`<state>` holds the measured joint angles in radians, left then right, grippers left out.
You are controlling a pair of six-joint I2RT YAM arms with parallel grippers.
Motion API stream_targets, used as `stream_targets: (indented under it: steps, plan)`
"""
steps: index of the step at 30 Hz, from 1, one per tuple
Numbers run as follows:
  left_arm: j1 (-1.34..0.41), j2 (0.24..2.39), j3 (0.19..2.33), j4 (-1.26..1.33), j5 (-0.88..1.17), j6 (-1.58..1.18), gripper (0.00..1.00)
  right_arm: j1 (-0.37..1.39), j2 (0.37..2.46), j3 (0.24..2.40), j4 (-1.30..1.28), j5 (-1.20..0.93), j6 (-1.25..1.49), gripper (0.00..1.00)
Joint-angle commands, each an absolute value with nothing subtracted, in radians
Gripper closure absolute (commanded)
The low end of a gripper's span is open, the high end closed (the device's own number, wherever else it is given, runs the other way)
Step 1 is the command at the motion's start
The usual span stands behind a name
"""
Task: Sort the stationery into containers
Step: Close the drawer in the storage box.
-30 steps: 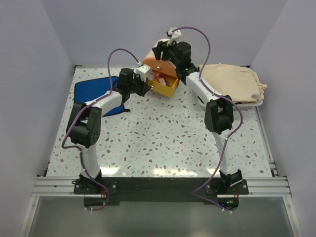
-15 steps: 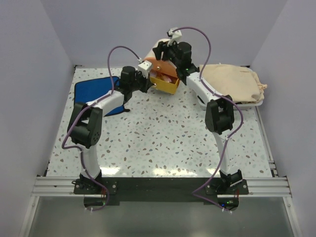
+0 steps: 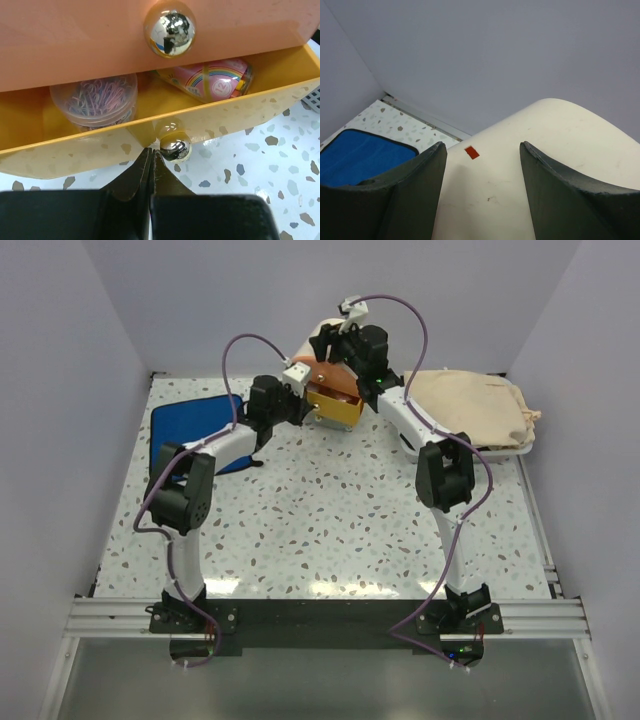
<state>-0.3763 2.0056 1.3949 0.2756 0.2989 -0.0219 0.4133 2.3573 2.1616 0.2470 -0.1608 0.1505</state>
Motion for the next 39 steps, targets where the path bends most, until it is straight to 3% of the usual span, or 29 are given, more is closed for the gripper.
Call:
stream_targets:
  steps: [1,27,28,31,34,39]
  plan:
    - [-0.405,2.043,1.473,0.382,0.322,-0.046,1.0,0.422,2.428,2.08,-0.038,-0.169,0.219,0.36]
    - [-0.405,2.095,1.523,0.422,0.308,-0.068,1.0,0.428,2.433,2.08,-0.044,-0.172,0.221,0.36]
    - [-0.403,2.086,1.514,0.408,0.305,-0.066,0.87,0.426,2.43,2.08,-0.044,-0.172,0.219,0.36]
    - [-0.393,2.005,1.474,0.286,0.279,-0.084,0.62,0.425,2.39,2.06,-0.054,-0.16,0.195,0.35]
    - [-0.371,1.853,1.345,0.152,0.313,-0.081,0.52,0.419,2.301,2.004,-0.066,-0.123,0.201,0.29]
    - [-0.359,1.554,1.053,0.193,0.253,-0.005,0.37,0.417,2.146,1.914,-0.089,0.027,0.198,0.2]
